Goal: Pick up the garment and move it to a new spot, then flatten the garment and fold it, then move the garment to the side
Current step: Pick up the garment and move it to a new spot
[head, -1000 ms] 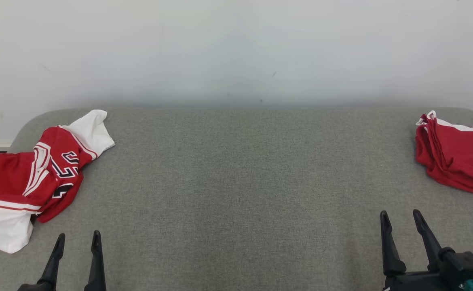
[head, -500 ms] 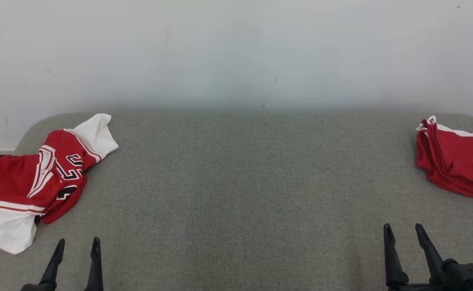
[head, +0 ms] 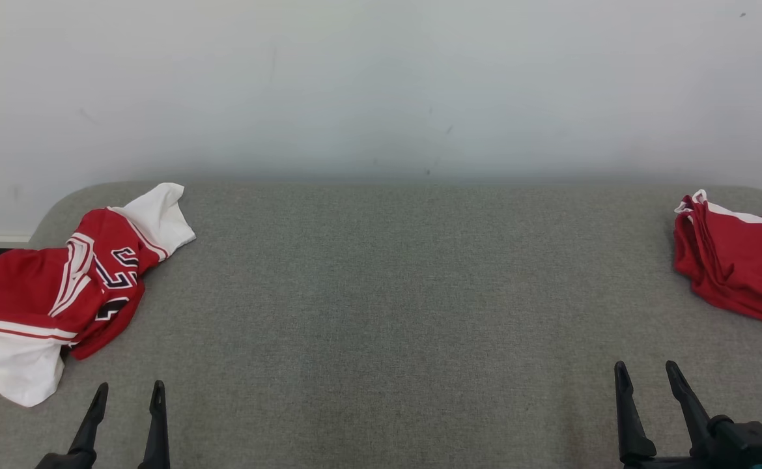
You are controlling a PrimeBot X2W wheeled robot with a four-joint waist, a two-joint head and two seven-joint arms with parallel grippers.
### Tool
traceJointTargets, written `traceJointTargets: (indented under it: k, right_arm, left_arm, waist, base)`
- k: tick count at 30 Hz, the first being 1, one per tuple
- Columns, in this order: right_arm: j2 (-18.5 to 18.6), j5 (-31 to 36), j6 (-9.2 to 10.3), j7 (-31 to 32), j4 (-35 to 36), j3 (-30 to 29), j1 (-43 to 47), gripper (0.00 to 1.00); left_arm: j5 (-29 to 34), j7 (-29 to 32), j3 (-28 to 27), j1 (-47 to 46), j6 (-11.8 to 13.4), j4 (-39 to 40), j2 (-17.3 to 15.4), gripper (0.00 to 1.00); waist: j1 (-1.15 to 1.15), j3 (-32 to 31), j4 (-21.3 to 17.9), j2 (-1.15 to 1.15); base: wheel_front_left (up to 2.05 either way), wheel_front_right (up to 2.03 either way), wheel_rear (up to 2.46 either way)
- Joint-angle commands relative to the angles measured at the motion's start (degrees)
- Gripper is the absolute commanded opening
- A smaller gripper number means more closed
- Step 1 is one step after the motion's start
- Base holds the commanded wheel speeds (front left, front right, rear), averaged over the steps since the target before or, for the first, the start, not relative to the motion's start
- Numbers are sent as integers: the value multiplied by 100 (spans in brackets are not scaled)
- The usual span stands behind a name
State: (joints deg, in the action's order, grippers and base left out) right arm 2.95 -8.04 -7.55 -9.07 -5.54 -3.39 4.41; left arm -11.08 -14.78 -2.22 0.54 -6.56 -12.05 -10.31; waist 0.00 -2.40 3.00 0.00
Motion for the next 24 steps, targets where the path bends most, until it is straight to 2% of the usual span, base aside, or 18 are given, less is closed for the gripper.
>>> traceJointTargets:
  k: [1,5,10,16,17,24]
  right_arm:
    - [-10,-14,14,8,26,-5,58,100]
    - [-10,-24,14,31,30,-9,82,100]
    - [-10,-75,14,31,-1,-32,122,100]
    - [-9,-127,14,12,-64,-91,197,100]
    - [-9,-127,14,12,-64,-91,197,100]
    - [-8,-150,14,-23,-187,-75,159,100]
  left_arm:
    - [-29,-1,7,-44,-1,-16,-15,100]
    - [-68,13,15,-58,22,-27,-35,100]
    - [-82,64,57,-102,44,-21,-30,100]
    - [-107,152,138,-159,66,-49,-58,100]
    - [-107,152,138,-159,66,-49,-58,100]
    - [-149,244,136,-177,101,-71,-145,100]
  waist:
    - [0,0,8,0]
    - [0,-8,60,0]
    - [0,-8,328,0]
    - [0,-21,933,0]
    - [0,-21,933,0]
    - [0,-36,1708,0]
  base:
    - [0,0,0]
    - [0,0,0]
    - [0,0,0]
    - [0,0,0]
    - [0,0,0]
    - [0,0,0]
